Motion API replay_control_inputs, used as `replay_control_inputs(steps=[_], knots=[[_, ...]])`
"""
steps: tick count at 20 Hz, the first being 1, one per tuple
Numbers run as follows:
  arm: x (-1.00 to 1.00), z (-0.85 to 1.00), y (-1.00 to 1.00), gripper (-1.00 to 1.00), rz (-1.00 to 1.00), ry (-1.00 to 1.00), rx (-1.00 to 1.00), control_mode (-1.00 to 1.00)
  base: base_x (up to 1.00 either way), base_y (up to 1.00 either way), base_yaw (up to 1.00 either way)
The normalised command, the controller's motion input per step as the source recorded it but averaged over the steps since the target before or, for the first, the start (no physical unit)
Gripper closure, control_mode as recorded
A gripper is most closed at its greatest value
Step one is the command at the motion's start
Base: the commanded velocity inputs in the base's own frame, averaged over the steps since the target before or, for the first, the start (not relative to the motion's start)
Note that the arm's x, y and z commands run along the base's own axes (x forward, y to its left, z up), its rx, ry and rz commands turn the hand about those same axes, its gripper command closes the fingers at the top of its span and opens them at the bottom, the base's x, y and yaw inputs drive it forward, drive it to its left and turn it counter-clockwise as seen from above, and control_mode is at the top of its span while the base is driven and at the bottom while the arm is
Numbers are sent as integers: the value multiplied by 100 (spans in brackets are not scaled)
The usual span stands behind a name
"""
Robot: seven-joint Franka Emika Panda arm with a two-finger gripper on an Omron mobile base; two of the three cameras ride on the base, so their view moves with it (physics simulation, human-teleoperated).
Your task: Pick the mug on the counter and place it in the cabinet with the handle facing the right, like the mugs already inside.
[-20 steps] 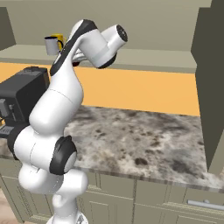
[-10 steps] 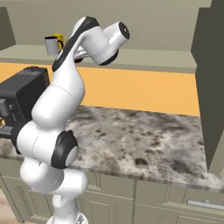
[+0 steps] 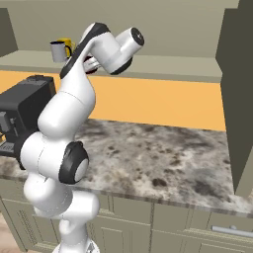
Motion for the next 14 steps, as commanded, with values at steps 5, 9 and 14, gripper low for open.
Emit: replay_control_inputs(steps=[5,9,14], knots=[[34,-20,-2,100,0,-1,-5,-100,0,0,0],[30,0,-6,100,-1,-3,0,-100,0,0,0],[38,0,-15,100,-2,-3,0,-100,0,0,0]])
